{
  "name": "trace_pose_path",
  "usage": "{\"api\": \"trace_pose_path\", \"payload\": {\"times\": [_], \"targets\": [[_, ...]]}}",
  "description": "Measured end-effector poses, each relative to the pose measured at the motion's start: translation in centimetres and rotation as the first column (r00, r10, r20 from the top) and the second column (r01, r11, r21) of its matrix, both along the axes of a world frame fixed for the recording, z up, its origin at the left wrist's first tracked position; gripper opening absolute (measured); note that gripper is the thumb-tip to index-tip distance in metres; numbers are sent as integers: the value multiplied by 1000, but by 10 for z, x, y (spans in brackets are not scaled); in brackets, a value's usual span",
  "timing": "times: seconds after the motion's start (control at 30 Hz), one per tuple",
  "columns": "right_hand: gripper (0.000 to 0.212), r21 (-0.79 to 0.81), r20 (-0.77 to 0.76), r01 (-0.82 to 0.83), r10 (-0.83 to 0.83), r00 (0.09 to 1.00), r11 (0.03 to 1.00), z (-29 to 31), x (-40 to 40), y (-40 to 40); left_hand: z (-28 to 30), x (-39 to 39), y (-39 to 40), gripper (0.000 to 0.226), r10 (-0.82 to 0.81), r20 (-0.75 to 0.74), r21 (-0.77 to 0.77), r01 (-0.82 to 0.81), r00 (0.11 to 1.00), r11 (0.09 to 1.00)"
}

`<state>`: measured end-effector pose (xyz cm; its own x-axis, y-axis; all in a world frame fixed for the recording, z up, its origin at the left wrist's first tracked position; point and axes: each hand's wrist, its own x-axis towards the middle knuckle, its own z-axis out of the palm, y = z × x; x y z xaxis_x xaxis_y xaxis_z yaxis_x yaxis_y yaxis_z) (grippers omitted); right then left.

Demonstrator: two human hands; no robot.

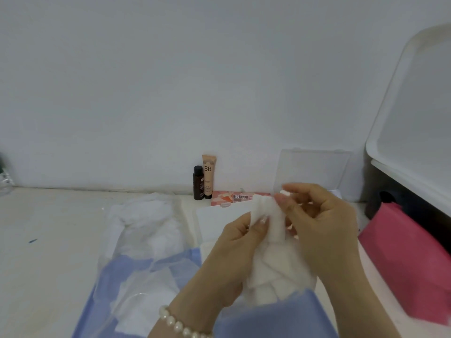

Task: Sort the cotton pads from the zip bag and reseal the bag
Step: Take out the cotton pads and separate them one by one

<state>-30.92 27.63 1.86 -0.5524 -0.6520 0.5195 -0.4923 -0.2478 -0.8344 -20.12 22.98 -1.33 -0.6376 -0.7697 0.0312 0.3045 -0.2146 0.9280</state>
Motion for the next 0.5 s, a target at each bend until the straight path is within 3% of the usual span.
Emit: {"api": "trace_pose_path", "payload": {"times": [0.1,0.2,0.3,0.43,0.5], "targets": [[5,-22,119,-7,10,993,1000,9,-8,6,3,3,-7,26,119,-32,87,-115,992,989],[29,199,79,-104,90,993,974,10,-14,11,5,10,-15,28,196,-78,126,-186,977,974],[23,336,54,-156,146,988,929,7,-9,8,7,13,-18,30,216,-111,141,-200,970,970],[20,239,-13,-76,81,997,968,-2,-6,1,5,11,-18,31,241,-117,155,-222,963,963],[19,110,42,-45,41,998,993,-3,-5,-1,4,10,-18,30,247,-122,164,-225,961,960]]}}
